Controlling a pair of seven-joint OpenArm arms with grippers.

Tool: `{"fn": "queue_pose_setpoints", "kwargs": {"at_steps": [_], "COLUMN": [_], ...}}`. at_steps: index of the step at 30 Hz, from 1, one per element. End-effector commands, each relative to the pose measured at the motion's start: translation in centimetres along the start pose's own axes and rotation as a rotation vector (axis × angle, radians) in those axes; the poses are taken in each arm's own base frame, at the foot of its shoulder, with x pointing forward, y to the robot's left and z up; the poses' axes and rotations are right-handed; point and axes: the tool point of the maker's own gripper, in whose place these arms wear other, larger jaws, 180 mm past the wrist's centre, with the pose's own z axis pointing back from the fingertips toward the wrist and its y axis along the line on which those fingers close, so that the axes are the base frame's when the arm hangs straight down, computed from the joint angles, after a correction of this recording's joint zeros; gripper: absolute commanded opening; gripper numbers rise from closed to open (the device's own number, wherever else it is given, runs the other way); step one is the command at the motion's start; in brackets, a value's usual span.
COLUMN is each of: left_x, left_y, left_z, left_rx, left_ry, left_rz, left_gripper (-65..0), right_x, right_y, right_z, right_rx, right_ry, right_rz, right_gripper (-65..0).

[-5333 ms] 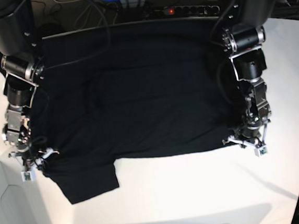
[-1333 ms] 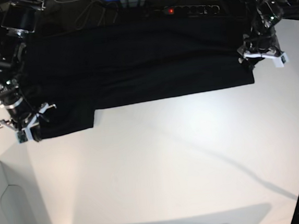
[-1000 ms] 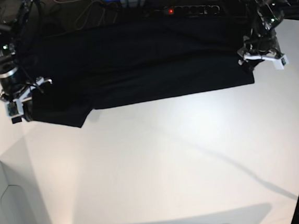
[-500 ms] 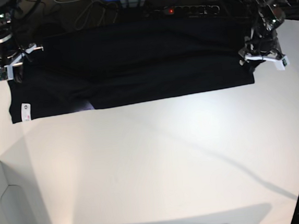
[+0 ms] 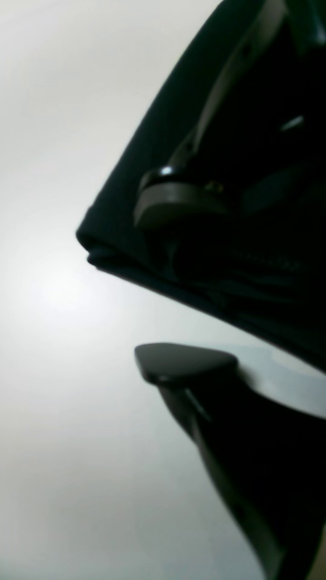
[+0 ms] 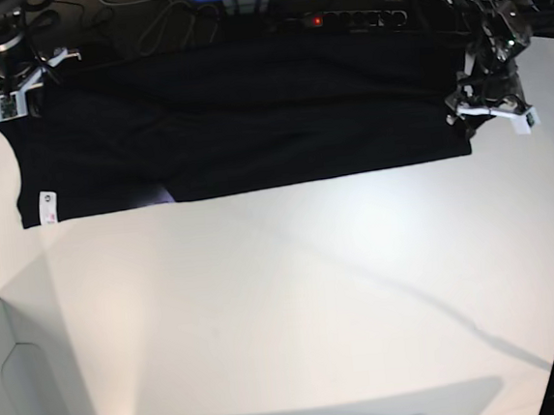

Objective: Fold the T-shirt properly
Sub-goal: 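Release the shirt and raise both grippers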

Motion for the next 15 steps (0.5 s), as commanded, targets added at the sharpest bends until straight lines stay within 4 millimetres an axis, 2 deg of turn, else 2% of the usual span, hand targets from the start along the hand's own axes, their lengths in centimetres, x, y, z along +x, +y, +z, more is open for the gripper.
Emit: {"fn": "queue_pose_setpoints", "kwargs": {"at_steps": [1, 8, 15], "left_x": [1.5, 1.6, 1.2], "left_y": [-0.1, 0.0, 0.1], "left_z": [0.2, 0.3, 0.3], "left_rx": [-0.005, -0.003, -0.002], "left_ry": [-0.042, -0.044, -0.037], "left_rz": [-0.012, -0.014, -0.01], "left_gripper": [-27.6, -27.6, -27.6], "right_x": [1.1, 3.8, 7.3], "right_y": [0.1, -1.1, -1.6], "right_z": [0.3, -0.9, -2.2], "right_rx": [0.006, -0.037, -0.055], "right_ry": [-0.044, -0.121, -0.219], "right_rz": [0.009, -0.01, -0.024], "right_gripper": [-65.0, -65.0, -65.0]}}
